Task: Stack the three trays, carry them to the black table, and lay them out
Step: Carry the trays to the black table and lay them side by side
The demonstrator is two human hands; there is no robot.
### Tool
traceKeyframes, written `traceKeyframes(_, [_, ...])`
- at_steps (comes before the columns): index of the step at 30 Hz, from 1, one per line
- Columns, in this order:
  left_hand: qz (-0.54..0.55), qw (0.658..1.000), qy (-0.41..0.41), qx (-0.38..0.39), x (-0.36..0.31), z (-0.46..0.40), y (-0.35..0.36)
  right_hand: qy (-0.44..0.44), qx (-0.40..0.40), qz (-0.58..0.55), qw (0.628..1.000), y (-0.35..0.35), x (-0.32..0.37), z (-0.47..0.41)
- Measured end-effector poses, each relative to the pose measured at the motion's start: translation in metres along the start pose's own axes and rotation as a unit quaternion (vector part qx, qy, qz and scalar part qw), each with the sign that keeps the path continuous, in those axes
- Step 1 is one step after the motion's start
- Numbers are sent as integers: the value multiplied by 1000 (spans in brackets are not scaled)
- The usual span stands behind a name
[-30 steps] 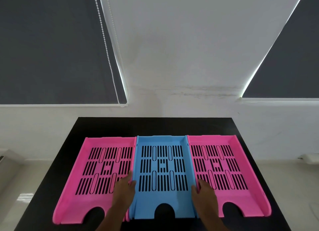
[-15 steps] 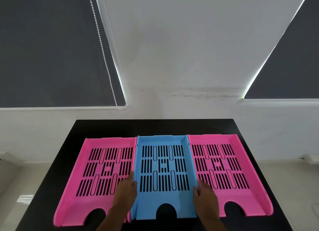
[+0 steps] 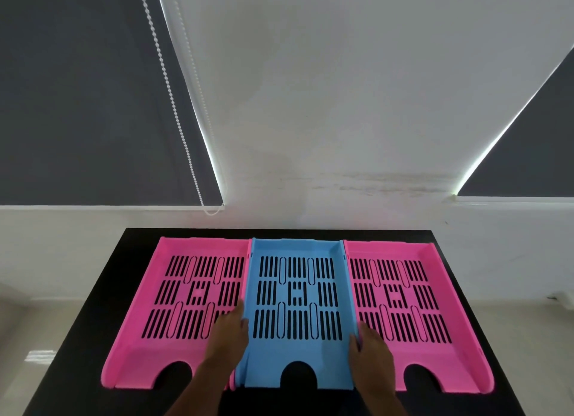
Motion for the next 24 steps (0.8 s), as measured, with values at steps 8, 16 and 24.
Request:
traceKeyframes(8, [5, 1000, -1, -3, -5, -39, 3, 15, 4, 9, 1000, 6, 4, -36])
traceKeyframes(16, [7, 1000, 5, -7, -4, -39, 4, 32, 9, -8, 999, 6, 6, -39])
traceKeyframes(24, [-22, 999, 36, -3, 10, -10, 15, 31, 19, -28, 999, -3, 3, -16])
Point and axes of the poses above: each hand's wrist, its own z-axis away from the middle knuckle, its own y-axis out of the palm, x = y × z, the point moved 6 cm from there along -z, towards the middle knuckle, and after that the axes turned 1 degree about z, right-handed, at the moved point
